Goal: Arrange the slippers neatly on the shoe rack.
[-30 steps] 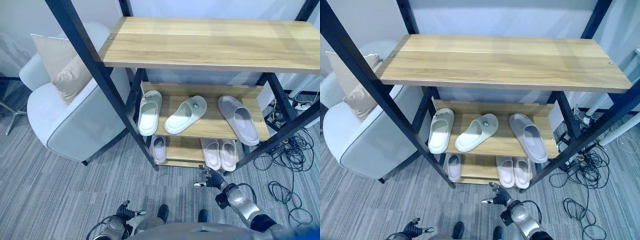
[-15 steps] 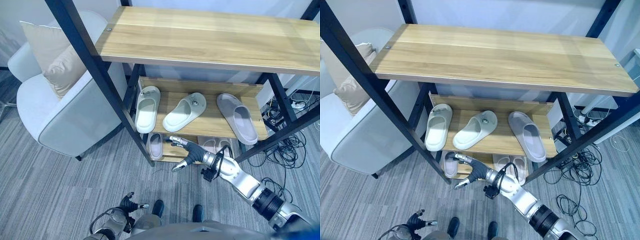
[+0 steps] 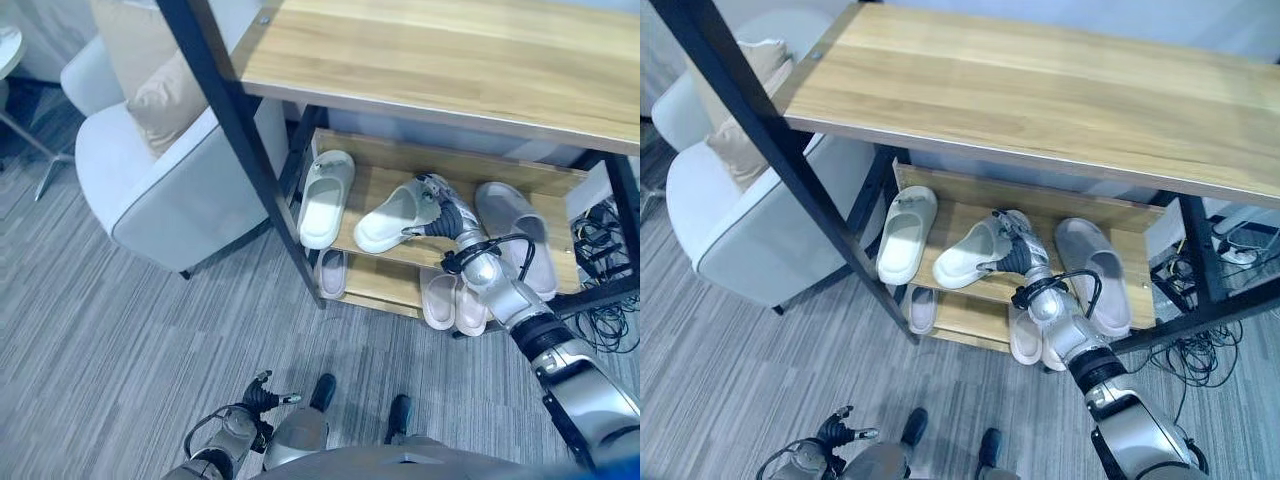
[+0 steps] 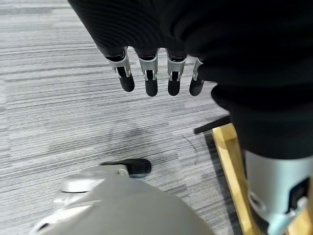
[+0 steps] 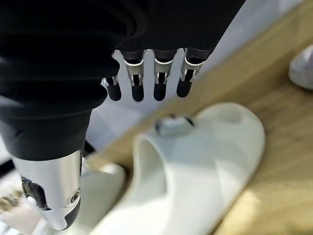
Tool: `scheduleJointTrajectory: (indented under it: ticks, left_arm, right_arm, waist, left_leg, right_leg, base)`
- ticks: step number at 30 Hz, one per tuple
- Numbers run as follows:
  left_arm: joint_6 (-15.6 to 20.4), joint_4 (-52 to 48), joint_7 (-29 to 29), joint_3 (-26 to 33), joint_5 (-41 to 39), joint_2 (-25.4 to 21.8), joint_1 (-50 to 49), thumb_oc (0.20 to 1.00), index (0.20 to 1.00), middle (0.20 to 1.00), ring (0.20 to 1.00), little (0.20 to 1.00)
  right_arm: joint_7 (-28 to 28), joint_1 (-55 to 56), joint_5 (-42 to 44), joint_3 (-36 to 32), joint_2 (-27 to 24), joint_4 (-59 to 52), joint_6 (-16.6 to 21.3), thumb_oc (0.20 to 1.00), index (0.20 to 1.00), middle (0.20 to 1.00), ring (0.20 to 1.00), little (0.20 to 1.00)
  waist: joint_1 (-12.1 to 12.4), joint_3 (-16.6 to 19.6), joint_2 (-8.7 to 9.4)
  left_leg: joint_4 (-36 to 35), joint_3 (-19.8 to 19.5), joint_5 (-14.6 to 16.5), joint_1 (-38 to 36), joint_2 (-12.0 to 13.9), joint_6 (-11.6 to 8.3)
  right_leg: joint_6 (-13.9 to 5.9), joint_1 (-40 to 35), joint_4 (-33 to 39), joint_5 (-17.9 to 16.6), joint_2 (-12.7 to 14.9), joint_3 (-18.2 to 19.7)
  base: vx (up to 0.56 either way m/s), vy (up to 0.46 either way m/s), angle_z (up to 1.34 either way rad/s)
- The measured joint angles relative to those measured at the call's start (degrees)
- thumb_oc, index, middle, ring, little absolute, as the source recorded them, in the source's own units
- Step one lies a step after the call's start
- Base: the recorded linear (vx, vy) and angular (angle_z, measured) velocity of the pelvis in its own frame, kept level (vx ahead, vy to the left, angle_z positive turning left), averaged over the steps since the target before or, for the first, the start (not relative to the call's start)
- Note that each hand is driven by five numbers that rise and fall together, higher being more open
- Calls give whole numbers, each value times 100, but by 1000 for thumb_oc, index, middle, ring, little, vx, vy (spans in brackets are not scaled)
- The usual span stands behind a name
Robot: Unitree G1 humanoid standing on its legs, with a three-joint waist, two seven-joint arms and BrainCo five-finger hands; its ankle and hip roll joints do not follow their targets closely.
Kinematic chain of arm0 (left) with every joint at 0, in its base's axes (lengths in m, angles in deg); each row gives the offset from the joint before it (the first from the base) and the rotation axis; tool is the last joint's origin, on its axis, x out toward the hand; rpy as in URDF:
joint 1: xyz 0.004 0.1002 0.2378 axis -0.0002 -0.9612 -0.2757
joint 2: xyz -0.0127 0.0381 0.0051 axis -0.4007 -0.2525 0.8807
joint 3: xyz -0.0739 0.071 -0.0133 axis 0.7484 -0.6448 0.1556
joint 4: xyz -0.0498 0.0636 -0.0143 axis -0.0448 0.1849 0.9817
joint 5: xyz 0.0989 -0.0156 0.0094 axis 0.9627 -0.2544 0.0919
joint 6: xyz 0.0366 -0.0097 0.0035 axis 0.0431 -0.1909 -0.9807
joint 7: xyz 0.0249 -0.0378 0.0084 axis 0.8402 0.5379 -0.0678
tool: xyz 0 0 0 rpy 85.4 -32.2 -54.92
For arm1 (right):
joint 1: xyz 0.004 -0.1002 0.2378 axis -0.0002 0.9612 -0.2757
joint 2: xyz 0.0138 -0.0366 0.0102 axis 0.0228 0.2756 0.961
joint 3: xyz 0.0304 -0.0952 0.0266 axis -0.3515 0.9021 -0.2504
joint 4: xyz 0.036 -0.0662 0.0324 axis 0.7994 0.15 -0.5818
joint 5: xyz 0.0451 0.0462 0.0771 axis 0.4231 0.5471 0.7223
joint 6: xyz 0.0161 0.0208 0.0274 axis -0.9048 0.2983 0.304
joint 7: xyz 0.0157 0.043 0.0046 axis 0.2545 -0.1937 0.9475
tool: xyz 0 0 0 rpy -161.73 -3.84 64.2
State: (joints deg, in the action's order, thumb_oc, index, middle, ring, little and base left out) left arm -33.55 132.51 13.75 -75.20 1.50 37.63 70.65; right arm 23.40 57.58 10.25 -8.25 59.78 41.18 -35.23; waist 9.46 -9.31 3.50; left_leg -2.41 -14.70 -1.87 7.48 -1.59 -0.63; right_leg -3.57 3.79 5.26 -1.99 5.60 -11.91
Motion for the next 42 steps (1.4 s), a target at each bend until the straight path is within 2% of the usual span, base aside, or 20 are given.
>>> scheduleJointTrajectory:
  ticks: [3, 7, 10, 17, 23, 28, 31, 40, 42]
  left_arm:
    - [0, -31, -23, -117, -2, -118, 55, 1000, 1000, 1000, 1000, 1000]
    - [22, -22, -160, -128, -1, -115, 128, 1000, 1000, 1000, 1000, 1000]
    - [21, -9, -276, -113, -2, -102, 147, 1000, 1000, 1000, 1000, 1000]
    - [11, 23, -394, -105, -13, -31, 137, 1000, 1000, 1000, 1000, 1000]
    - [-10, 19, -506, -100, -46, -16, 96, 1000, 1000, 1000, 1000, 1000]
    - [-13, 20, -508, -101, -47, -14, 4, 1000, 1000, 1000, 1000, 1000]
    - [-12, 23, -509, -99, -53, -17, -11, 1000, 1000, 1000, 1000, 1000]
    - [-10, 23, -508, -109, -191, -14, -46, 1000, 1000, 1000, 1000, 1000]
    - [-5, 27, -506, -110, -279, -30, -70, 1000, 1000, 1000, 1000, 1000]
  right_arm:
    - [411, -21, -223, -528, -19, 202, -273, 1000, 1000, 1000, 1000, 1000]
    - [809, -15, -295, -625, -31, 191, -515, 1000, 1000, 1000, 1000, 1000]
    - [1028, 52, -264, -821, 206, 192, -591, 1000, 1000, 1000, 1000, 1000]
    - [1059, 255, 509, -856, 549, 18, -457, 1000, 1000, 1000, 1000, 1000]
    - [1100, 661, 962, -1204, 554, -168, -312, 1000, 1000, 1000, 1000, 1000]
    - [1192, 621, 1201, -1215, 560, -40, -302, 1000, 1000, 1000, 1000, 1000]
    - [1189, 610, 1640, -1227, 661, -27, -283, 1000, 1000, 1000, 1000, 1000]
    - [1174, 326, 1857, -1215, 661, 11, -211, 1000, 1000, 1000, 1000, 1000]
    - [1188, 90, 1863, -1216, 655, 406, -204, 1000, 1000, 1000, 1000, 1000]
  waist:
    - [81, -160, 135]
    - [55, -260, 158]
    - [42, -333, 143]
    - [40, -332, 134]
    - [5, -237, 51]
    - [-42, -97, 25]
    - [-26, -92, 26]
    - [67, -7, 47]
    - [104, 9, 91]
  left_leg:
    - [93, -9, 1, 186, -67, 0]
    - [157, -23, -2, 320, -154, 4]
    - [159, -29, -2, 332, -180, 5]
    - [162, -58, -3, 341, -182, 6]
    - [168, -127, -16, 303, -209, 22]
    - [163, -138, -28, 317, -206, 23]
    - [161, -161, -36, 364, -208, 22]
    - [165, -236, -56, 510, -232, 17]
    - [169, -308, -93, 632, -238, -4]
  right_leg:
    - [-25, 138, 0, -38, 56, -6]
    - [-61, 222, 1, -60, 132, -29]
    - [-64, 229, 0, -62, 154, -44]
    - [-64, 225, 1, -61, 156, -85]
    - [-71, 153, 1, -56, 178, -141]
    - [-72, 161, 2, -57, 175, -147]
    - [-72, 197, 2, -58, 173, -168]
    - [-76, 303, 1, -54, 187, -297]
    - [-79, 388, 1, -57, 181, -330]
  base:
    - [-32, 21, 3]
    - [-30, 26, 5]
    - [3, 38, 1]
    - [12, 21, 1]
    - [39, 0, 6]
    - [2, 3, 1]
    - [7, 3, 3]
    - [6, 7, 5]
    - [4, 14, 14]
